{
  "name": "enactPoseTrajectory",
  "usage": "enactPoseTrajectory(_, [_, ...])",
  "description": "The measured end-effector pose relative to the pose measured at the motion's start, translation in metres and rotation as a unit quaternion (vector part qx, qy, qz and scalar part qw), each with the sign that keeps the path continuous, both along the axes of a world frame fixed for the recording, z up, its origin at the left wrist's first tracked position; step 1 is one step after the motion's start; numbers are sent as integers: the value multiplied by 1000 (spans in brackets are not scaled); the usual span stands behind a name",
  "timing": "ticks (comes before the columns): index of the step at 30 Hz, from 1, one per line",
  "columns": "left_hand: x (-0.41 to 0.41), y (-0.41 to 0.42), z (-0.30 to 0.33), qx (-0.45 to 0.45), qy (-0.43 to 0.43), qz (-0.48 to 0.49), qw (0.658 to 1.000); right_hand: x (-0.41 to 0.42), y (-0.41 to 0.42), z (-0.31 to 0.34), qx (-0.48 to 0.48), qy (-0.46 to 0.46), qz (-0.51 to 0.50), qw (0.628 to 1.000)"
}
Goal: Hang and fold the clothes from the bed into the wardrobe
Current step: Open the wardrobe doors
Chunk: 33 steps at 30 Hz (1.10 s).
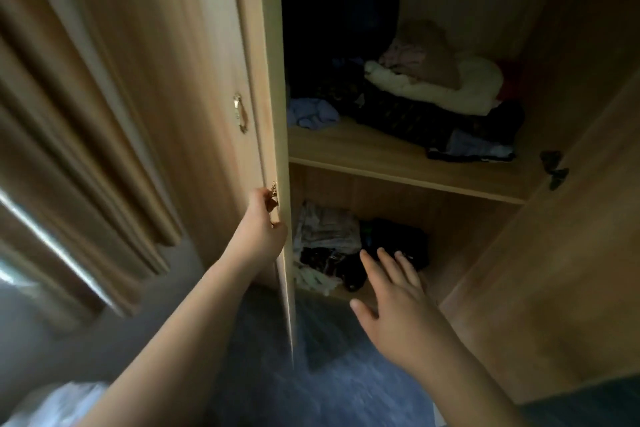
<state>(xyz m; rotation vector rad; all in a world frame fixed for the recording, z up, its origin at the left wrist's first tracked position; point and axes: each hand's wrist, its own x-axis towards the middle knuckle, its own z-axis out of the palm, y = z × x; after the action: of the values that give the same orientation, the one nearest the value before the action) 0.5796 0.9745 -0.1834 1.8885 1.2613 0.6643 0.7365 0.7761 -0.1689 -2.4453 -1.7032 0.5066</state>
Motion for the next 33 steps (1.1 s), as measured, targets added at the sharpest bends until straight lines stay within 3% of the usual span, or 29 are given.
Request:
enactPoseTrajectory(9, [-136, 20, 6, -47, 9, 9, 999, -103, 35, 6, 16, -14, 26, 999])
enactPoseTrajectory(10, [-147, 16, -1, -57, 24, 2, 998, -111, 36, 3, 17, -13, 23, 1000])
enactPoseTrajectory(12, [-159, -5, -22, -66, 135, -19, 988, -125, 34, -6, 11, -18, 14, 1000])
enactPoseTrajectory(14, [-161, -35, -46, -50, 231, -64, 970, -134, 24, -15, -2, -30, 1, 1000])
enactPoseTrajectory(19, [-128, -102, -68, 23, 289, -266, 919, -136, -22, -28, -44, -34, -72, 996])
enactPoseTrajectory(25, [-78, -156, -68, 64, 384, -380, 839, -124, -109, -43, -75, -24, -184, 980])
enactPoseTrajectory(33, [-12, -262, -46, 145, 359, -522, 760, -123, -253, -53, -55, -15, -356, 933])
